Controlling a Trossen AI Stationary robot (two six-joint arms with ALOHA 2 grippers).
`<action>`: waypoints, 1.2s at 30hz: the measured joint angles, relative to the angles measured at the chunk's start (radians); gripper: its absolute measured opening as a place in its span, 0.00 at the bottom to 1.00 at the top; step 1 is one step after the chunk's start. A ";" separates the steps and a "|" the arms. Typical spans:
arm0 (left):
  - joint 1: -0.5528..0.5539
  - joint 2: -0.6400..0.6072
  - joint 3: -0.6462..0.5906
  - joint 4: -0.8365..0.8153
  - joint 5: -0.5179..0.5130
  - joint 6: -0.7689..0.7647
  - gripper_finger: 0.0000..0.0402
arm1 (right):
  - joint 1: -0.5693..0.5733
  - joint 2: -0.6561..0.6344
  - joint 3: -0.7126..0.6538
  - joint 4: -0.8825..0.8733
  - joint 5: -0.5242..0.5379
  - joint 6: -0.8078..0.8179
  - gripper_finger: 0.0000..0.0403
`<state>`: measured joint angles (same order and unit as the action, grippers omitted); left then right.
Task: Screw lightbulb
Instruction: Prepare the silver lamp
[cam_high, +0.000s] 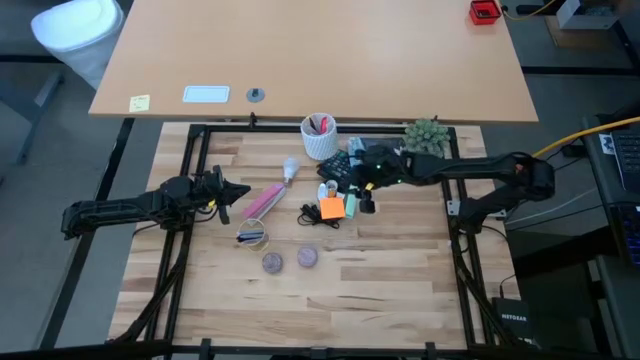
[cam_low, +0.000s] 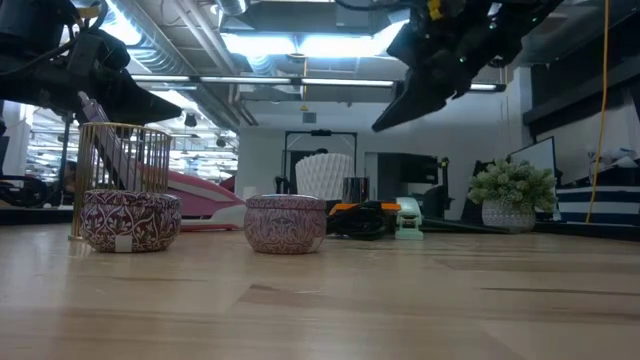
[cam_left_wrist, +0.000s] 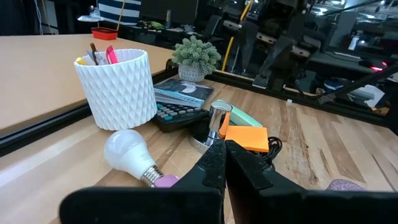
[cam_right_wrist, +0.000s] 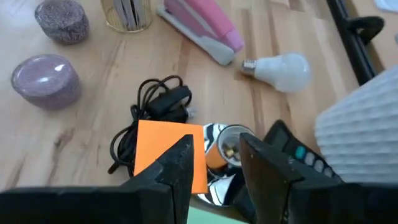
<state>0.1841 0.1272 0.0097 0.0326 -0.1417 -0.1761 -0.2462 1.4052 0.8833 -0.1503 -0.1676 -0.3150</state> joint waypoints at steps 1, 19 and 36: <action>0.000 0.000 0.000 0.000 0.000 0.000 0.00 | 0.000 0.011 0.000 0.006 -0.002 0.000 0.33; 0.000 0.013 0.000 0.000 0.000 0.000 0.00 | -0.003 0.253 0.001 0.163 0.057 -0.028 0.33; 0.000 0.014 0.000 0.000 0.000 0.000 0.00 | -0.001 0.286 0.003 0.195 0.065 -0.037 0.06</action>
<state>0.1841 0.1413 0.0095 0.0326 -0.1417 -0.1756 -0.2475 1.6916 0.8864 0.0444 -0.1027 -0.3519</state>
